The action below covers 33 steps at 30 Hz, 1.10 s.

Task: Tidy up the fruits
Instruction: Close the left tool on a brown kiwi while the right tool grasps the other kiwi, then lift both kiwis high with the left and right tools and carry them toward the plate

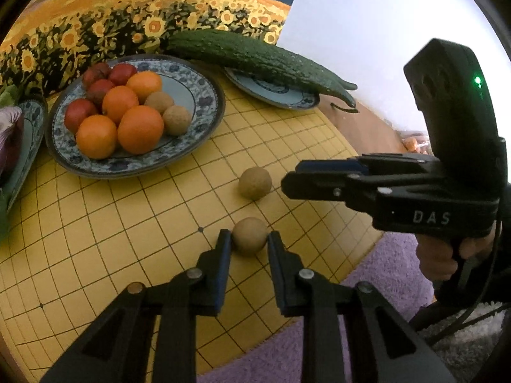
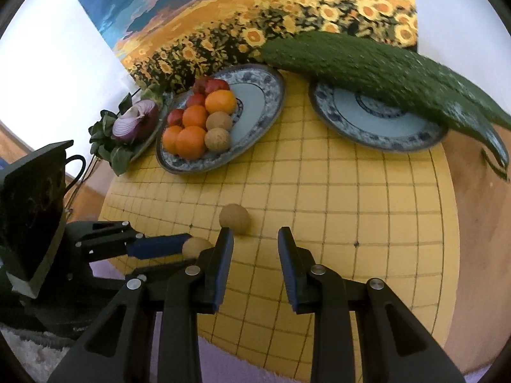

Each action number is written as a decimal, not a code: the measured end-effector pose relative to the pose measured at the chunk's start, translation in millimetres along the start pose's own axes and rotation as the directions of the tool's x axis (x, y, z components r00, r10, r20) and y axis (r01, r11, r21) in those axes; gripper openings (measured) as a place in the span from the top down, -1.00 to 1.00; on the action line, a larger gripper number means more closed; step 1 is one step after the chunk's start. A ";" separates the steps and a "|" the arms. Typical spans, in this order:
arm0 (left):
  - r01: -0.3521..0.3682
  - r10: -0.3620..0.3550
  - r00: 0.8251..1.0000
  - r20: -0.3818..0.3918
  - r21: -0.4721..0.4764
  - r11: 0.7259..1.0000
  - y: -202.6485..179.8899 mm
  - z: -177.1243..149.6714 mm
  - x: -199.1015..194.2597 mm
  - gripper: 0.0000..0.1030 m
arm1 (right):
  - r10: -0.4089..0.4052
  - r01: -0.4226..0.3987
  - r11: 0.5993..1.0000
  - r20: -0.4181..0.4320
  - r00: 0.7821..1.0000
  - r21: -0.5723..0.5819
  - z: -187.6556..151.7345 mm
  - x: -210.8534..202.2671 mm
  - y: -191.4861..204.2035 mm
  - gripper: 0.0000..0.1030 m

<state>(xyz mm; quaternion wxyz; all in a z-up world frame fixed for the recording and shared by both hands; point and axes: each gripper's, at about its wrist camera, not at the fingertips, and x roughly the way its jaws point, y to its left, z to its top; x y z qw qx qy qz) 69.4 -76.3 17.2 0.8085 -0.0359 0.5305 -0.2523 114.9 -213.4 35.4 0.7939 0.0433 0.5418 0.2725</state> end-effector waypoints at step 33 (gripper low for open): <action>-0.106 0.110 0.994 0.019 -0.140 0.985 16.2 -12.5 -16.8 0.54 | -0.133 0.129 0.949 0.004 0.991 -0.289 -21.3 24.6 54.3 0.52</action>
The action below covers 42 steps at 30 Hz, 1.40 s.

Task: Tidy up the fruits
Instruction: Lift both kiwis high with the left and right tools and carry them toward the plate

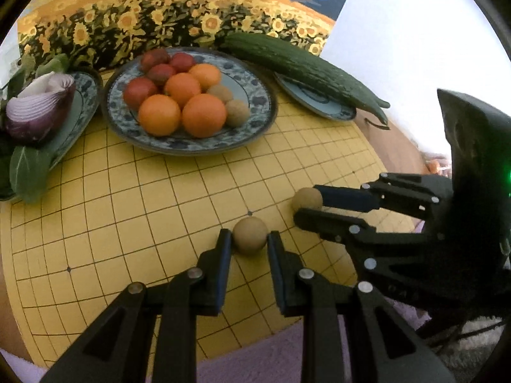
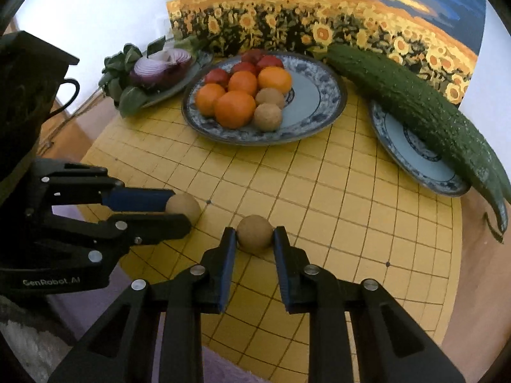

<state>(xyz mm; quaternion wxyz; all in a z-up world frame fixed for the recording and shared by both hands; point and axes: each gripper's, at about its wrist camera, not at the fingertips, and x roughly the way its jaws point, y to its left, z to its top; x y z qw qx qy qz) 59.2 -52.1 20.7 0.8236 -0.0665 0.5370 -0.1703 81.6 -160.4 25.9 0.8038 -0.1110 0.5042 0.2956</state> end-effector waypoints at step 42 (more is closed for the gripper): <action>-0.167 0.187 0.973 0.138 -0.147 0.975 11.8 1.7 -133.2 0.55 | -0.098 0.125 0.990 0.308 0.946 -0.066 15.4 -144.8 34.7 0.52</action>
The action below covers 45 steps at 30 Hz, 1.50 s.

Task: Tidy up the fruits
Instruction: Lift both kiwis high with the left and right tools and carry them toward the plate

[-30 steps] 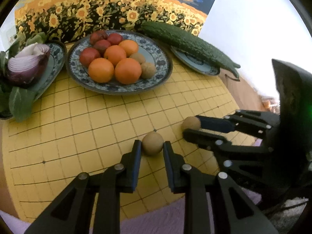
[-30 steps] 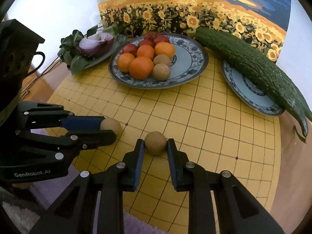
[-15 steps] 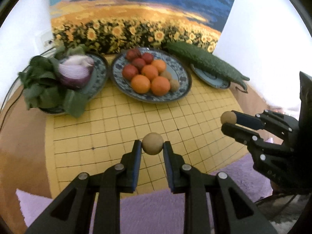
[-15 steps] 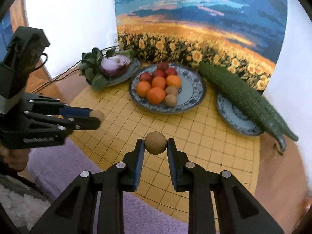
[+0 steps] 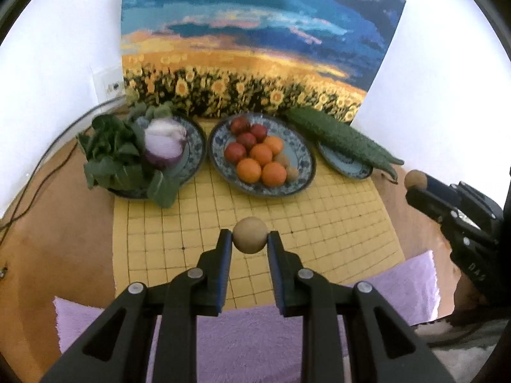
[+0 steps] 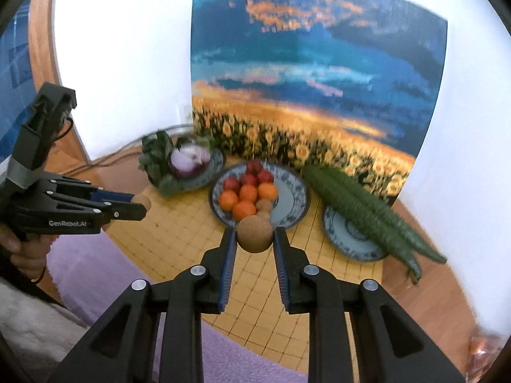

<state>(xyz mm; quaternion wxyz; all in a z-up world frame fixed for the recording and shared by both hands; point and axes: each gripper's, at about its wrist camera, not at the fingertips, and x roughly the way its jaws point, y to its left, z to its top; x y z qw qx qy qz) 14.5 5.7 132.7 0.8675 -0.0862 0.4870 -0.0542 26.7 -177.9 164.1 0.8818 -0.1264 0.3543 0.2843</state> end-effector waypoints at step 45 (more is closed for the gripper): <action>-0.013 0.010 0.995 0.098 0.024 1.000 -9.0 44.4 -23.0 0.55 | 0.062 -0.068 0.992 0.060 0.996 0.109 31.8 4.6 -19.8 0.52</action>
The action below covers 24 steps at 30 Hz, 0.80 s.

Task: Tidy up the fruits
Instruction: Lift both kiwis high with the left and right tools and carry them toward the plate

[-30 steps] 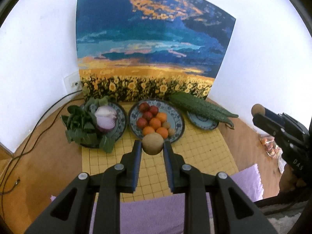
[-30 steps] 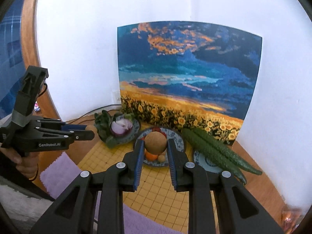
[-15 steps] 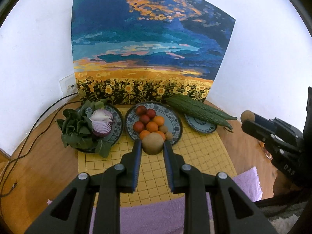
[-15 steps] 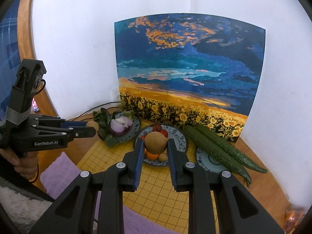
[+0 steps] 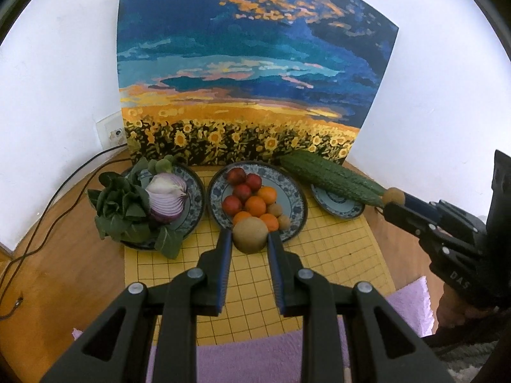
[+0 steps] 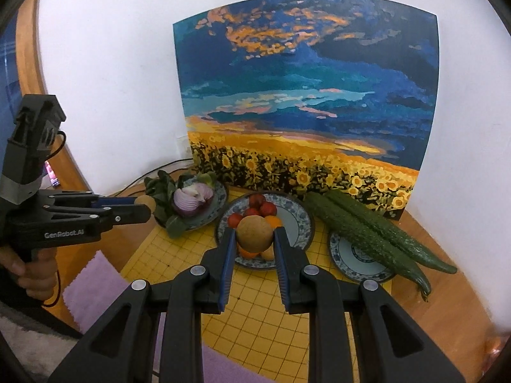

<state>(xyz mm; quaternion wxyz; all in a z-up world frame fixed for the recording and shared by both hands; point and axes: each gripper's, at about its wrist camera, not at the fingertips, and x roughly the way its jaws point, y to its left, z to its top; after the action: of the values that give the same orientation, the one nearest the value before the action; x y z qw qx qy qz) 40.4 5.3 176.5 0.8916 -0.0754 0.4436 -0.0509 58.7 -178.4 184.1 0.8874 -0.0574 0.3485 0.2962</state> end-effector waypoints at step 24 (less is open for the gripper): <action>0.018 -0.019 1.000 -0.021 -0.045 0.999 8.7 8.5 39.2 0.55 | 0.028 -0.026 0.998 -0.032 0.999 0.050 1.9 49.0 -11.1 0.52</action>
<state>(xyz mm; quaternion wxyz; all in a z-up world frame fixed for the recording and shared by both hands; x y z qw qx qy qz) 70.9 8.4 149.3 0.8844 -0.0988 0.4534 -0.0498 94.6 -163.1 152.4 0.8787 -0.0353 0.3710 0.2984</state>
